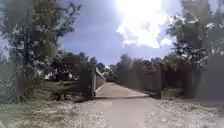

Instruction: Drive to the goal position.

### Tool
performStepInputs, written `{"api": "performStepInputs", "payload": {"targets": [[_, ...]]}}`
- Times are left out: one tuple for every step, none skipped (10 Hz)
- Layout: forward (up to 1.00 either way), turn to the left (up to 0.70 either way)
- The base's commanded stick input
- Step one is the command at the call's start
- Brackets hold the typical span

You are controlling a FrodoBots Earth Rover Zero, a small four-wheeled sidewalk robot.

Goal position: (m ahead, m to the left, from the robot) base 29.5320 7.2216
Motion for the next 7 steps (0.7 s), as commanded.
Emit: {"api": "performStepInputs", "payload": {"targets": [[0.7, 0.0], [0.7, 0.0], [0.7, 0.0], [0.7, 0.0], [0.7, 0.15], [0.7, 0.32], [0.7, 0.12]]}}
